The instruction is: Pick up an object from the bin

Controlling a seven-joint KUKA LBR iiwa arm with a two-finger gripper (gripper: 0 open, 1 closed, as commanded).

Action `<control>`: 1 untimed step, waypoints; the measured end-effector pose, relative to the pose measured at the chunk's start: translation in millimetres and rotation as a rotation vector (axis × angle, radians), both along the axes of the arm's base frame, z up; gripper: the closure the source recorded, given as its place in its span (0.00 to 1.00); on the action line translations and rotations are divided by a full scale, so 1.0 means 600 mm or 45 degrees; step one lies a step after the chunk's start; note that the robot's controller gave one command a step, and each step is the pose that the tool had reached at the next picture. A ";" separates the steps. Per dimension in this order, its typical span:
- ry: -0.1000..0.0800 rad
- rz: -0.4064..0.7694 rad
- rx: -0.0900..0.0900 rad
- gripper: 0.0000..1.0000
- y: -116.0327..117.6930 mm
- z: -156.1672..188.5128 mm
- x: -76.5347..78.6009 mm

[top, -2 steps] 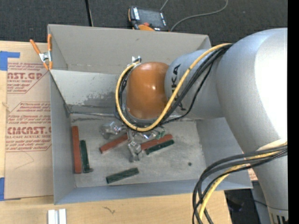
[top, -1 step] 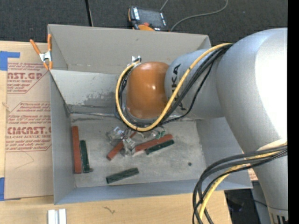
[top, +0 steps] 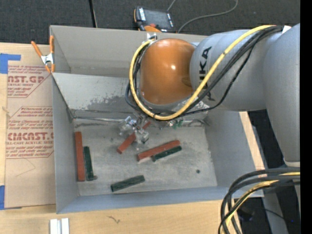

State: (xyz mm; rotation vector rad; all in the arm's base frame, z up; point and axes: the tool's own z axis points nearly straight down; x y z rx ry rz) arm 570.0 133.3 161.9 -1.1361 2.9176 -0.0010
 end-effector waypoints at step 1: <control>0.005 0.000 -0.001 1.00 0.002 0.055 0.002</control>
Offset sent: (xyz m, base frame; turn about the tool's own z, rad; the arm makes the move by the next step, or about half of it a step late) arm 0.0002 -0.0001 0.0307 0.0000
